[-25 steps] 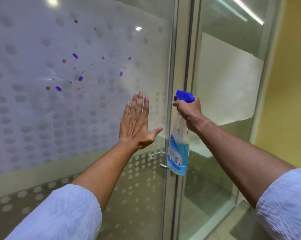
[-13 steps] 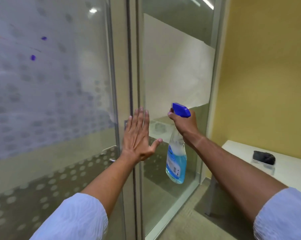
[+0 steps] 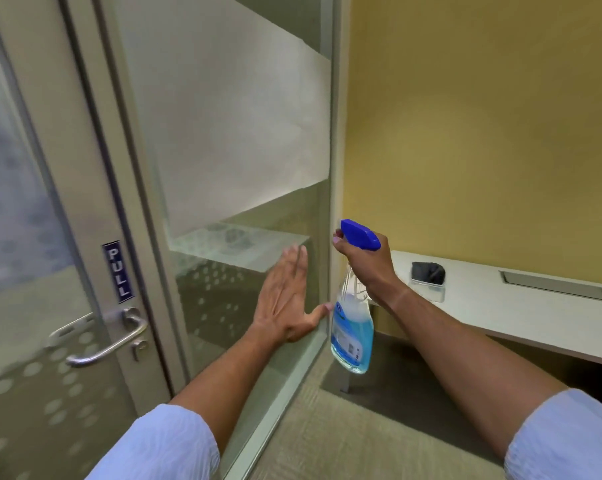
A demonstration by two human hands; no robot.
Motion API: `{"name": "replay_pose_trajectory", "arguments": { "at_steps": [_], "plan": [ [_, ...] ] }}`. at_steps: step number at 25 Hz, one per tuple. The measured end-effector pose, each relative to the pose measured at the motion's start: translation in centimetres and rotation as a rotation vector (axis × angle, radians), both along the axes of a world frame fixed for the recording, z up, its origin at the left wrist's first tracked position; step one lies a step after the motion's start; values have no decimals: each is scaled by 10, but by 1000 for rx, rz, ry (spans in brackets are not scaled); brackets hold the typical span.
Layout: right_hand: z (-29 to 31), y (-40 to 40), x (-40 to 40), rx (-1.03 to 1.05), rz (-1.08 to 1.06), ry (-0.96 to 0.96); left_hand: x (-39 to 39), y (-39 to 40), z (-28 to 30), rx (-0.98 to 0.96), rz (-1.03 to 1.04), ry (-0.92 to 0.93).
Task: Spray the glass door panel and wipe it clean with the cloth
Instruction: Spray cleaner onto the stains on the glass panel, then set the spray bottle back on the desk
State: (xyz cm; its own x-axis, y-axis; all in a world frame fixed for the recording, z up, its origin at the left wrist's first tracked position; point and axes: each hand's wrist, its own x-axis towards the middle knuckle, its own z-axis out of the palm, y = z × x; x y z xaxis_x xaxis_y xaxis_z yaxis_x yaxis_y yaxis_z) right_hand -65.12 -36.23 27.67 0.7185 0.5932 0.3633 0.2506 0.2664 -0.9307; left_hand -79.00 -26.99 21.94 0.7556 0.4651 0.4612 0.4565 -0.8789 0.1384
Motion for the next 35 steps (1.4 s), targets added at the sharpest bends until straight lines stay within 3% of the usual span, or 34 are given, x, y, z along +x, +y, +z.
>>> {"name": "replay_pose_trajectory", "arguments": {
  "at_steps": [5, 11, 21, 25, 35],
  "plan": [
    [-11, 8, 56, -30, 33, -15, 69, 22, -33, -420, -325, 87],
    [-14, 30, 112, -28, 119, 56, 141, 56, -47, -795, -541, 11],
    [-23, 53, 182, -98, 68, 25, 231, 82, -61, -931, -674, 0],
    [-34, 47, 227, -200, -9, -18, 275, 79, -64, -920, -666, -29],
    [-89, -39, 397, -591, 71, -100, 428, 57, -63, -875, -654, -88]
  ]
}}
